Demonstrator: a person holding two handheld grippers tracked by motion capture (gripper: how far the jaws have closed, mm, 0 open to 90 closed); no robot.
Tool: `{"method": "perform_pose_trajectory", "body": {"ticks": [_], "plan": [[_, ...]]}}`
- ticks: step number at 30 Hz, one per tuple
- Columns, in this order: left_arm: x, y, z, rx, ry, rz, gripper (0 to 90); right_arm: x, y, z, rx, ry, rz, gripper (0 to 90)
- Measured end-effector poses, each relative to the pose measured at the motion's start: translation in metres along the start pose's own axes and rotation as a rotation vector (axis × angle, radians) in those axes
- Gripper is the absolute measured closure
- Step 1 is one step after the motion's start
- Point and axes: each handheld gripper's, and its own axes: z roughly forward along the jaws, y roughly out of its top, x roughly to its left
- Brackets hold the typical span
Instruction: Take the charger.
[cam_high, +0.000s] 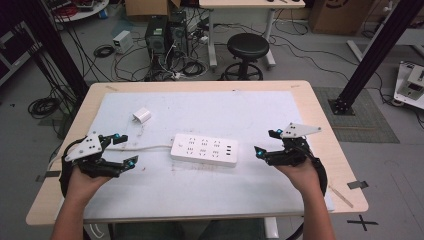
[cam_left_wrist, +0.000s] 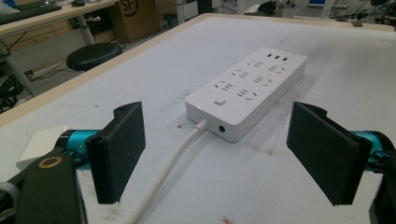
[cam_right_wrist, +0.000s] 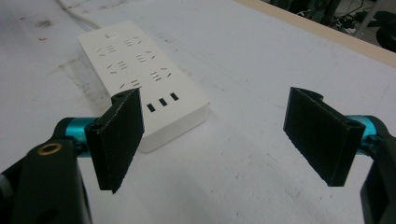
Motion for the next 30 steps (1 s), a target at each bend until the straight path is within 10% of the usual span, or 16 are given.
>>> {"method": "perform_pose_trajectory", "body": {"ticks": [18,30], "plan": [[0.002,0.006,0.002,0.025,0.037,-0.011,19.6,0.007,0.005,-0.011,-0.014,-0.009,-0.014,20.8],[0.027,0.019,0.015,0.053,0.103,-0.048,19.6,0.007,0.012,-0.009,-0.012,-0.005,-0.051,20.9]]}}
